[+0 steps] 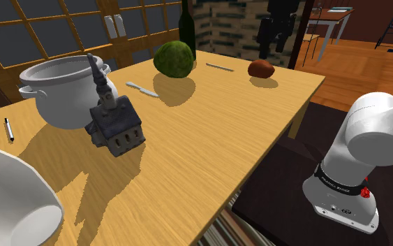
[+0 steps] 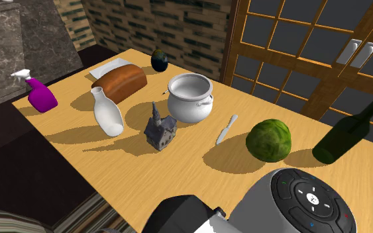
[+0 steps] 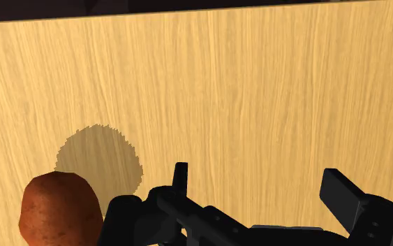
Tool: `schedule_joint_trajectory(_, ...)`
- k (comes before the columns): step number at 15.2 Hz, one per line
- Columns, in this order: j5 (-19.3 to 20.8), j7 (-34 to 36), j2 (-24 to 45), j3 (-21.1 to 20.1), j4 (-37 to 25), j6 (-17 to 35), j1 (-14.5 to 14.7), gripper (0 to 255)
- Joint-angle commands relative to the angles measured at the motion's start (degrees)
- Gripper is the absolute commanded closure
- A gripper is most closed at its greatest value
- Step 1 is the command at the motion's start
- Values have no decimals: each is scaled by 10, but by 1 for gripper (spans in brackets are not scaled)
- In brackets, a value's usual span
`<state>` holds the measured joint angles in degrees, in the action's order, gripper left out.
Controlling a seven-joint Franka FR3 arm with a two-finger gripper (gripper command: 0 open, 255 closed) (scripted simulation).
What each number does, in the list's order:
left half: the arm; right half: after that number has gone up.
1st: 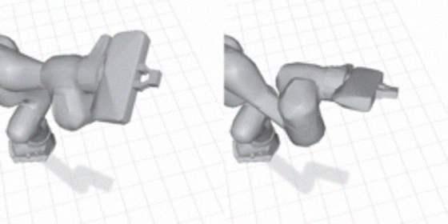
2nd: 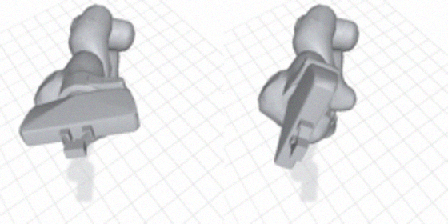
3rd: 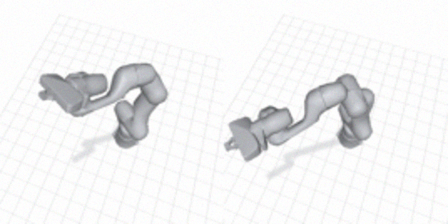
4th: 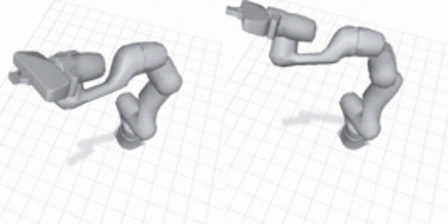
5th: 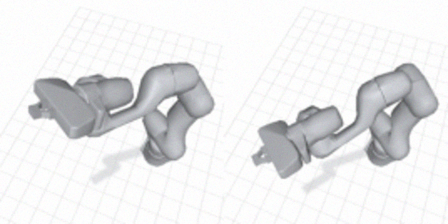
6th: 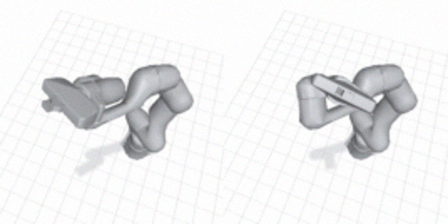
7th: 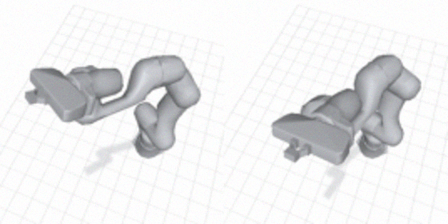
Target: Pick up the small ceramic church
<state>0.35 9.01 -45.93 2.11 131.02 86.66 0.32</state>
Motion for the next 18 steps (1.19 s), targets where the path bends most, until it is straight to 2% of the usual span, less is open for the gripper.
schedule_joint_trajectory(1, 0, 0, 0, 0, 0, 0, 0, 0)
schedule_joint_trajectory(9, -155, 193, 46, -59, 6, -3, -1, 0)
schedule_joint_trajectory(18, -331, 390, 131, -119, -16, 58, 5, 0)
